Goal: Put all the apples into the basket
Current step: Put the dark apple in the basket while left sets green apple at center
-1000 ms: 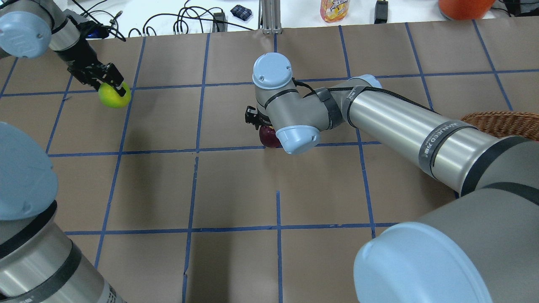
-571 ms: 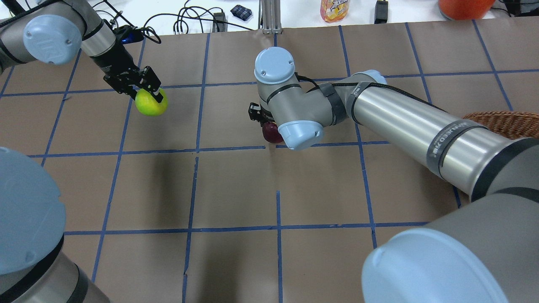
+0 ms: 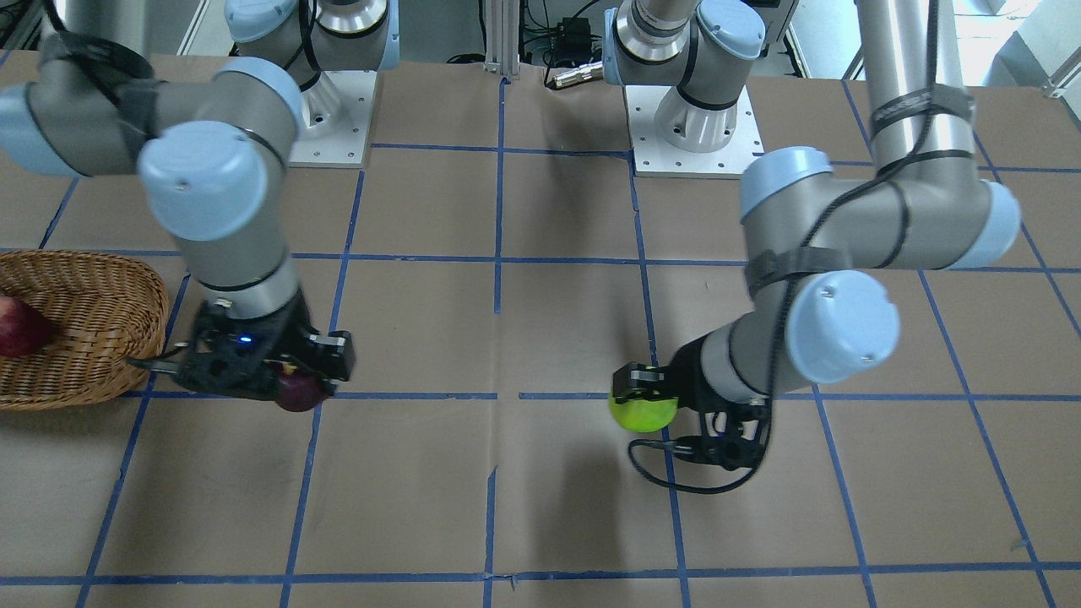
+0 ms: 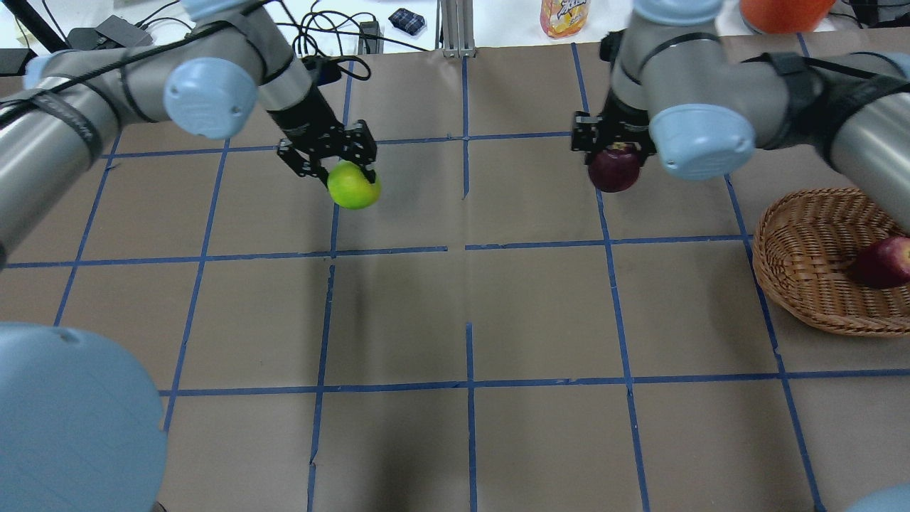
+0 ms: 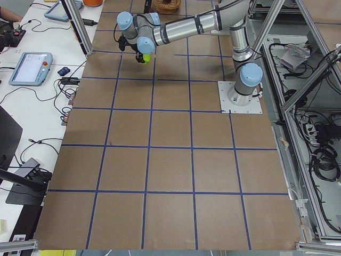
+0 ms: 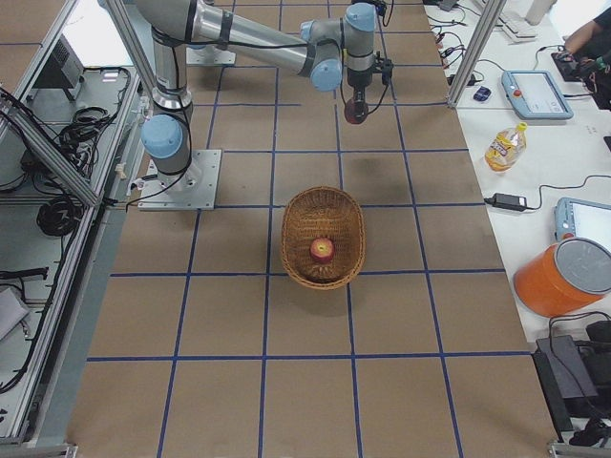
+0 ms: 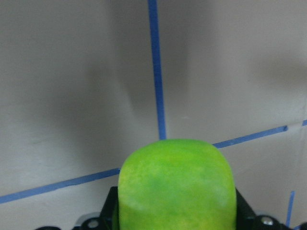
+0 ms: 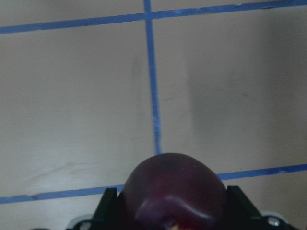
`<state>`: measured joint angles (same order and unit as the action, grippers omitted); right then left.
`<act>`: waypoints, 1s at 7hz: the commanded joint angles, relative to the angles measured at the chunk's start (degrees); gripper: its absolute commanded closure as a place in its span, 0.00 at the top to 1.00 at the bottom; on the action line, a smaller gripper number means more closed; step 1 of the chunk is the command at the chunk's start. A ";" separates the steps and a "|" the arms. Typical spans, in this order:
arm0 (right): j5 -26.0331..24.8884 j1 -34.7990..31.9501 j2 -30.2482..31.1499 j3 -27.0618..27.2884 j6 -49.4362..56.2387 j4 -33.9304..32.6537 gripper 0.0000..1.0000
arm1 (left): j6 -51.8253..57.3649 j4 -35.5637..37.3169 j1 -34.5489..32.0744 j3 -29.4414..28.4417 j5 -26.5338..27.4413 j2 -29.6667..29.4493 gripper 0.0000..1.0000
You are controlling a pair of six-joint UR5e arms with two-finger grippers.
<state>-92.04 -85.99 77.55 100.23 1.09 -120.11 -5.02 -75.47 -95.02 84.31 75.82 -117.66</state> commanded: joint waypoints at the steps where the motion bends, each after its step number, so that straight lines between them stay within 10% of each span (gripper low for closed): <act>1: 0.89 17.80 6.20 14.13 25.61 -9.74 0.33 | -17.07 11.36 -10.76 0.59 0.90 -3.79 0.00; 3: 5.01 28.72 6.48 21.91 39.90 -20.31 0.34 | -19.85 16.13 -14.75 1.11 3.95 -7.13 0.07; 4: 7.20 31.99 6.22 22.19 42.13 -20.17 0.34 | -19.42 17.19 -14.75 1.99 5.29 -6.80 0.78; 5: 8.88 34.98 5.61 22.20 45.98 -20.60 0.35 | -18.72 16.33 -13.88 2.52 10.00 -5.40 0.95; 7: 11.07 40.70 -1.04 19.84 51.36 -22.96 0.37 | -18.63 16.59 -12.65 3.67 10.40 -4.69 1.00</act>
<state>-82.64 -48.79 80.44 121.48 48.93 -141.38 -23.74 -59.03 -108.22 87.55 85.59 -122.87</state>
